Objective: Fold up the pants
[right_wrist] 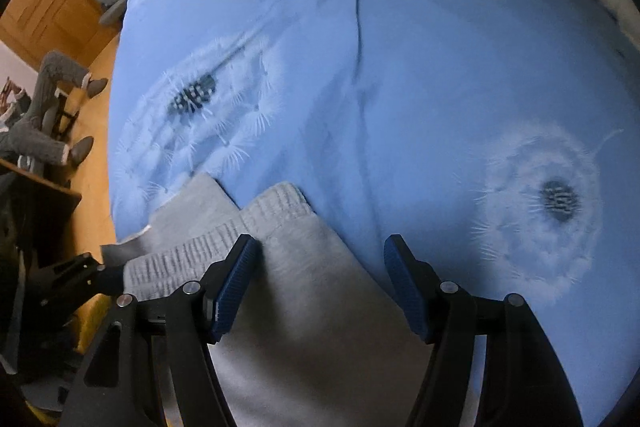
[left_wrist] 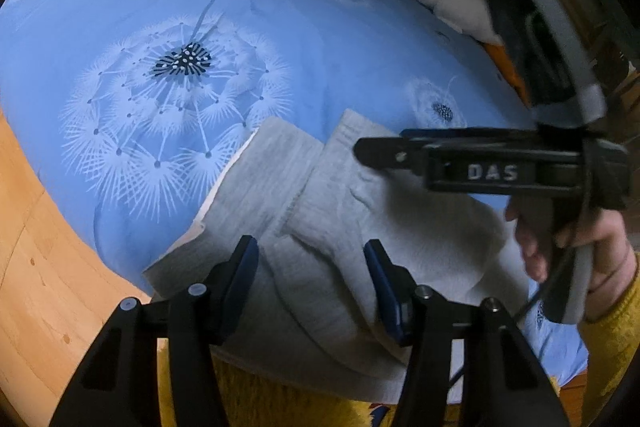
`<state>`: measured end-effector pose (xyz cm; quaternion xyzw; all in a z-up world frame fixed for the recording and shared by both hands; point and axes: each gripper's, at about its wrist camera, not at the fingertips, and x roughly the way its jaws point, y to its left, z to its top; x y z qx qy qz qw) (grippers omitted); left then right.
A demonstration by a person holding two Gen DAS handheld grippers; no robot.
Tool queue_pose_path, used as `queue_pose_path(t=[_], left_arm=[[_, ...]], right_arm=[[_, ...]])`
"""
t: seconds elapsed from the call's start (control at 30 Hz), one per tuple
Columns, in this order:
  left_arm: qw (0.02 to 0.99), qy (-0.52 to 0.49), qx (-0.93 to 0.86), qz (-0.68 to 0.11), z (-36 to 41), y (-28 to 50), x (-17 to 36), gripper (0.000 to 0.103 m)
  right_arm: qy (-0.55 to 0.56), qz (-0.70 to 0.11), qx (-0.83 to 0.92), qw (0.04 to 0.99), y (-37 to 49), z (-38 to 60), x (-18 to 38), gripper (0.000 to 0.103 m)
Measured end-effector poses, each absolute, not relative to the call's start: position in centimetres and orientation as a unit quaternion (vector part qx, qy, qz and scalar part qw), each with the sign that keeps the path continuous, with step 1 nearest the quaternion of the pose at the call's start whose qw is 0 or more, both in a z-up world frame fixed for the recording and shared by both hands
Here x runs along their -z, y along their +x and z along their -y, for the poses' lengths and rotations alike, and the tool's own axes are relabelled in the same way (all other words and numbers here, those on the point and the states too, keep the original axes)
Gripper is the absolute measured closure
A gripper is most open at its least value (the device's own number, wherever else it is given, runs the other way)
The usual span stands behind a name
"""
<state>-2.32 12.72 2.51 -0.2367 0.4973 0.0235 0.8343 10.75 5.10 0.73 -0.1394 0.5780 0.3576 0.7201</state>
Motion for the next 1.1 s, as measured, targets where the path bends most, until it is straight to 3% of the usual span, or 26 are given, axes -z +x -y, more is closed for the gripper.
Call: queue_pose_path(t=[0.13, 0.17, 0.2, 0.3, 0.4, 0.9, 1.1], left_arm=[[0.835, -0.252, -0.021, -0.489, -13.2, -2.5, -2.4, 0.047], [0.834, -0.256, -0.023, -0.488, -13.4, -2.6, -2.5, 0.054], [0.833, -0.261, -0.024, -0.487, -13.6, -2.7, -2.4, 0.061], [0.829, -0.287, -0.023, -0.479, -14.3, -3.1, -2.4, 0.068], [0.828, -0.306, -0.011, -0.47, -14.5, -3.5, -2.6, 0.081], [0.878, -0.271, 0.009, -0.396, -13.6, -6.7, -9.3, 0.084], [0.875, -0.263, -0.014, -0.405, -15.2, -7.2, -9.2, 0.083]], right_arm=[[-0.084, -0.591, -0.365, 0.714, 11.4, -3.8, 0.0, 0.036], [-0.08, -0.591, -0.367, 0.714, 11.5, -3.6, 0.0, 0.036], [-0.078, -0.588, -0.373, 0.714, 11.3, -3.5, -0.1, 0.042], [-0.065, -0.575, -0.389, 0.717, 10.5, -3.0, -0.7, 0.072], [-0.085, -0.546, -0.385, 0.739, 9.4, -2.8, -1.8, 0.086], [-0.034, -0.46, -0.414, 0.785, 6.3, -1.3, -8.9, 0.089], [-0.054, -0.464, -0.425, 0.776, 5.9, -4.8, -8.1, 0.089]])
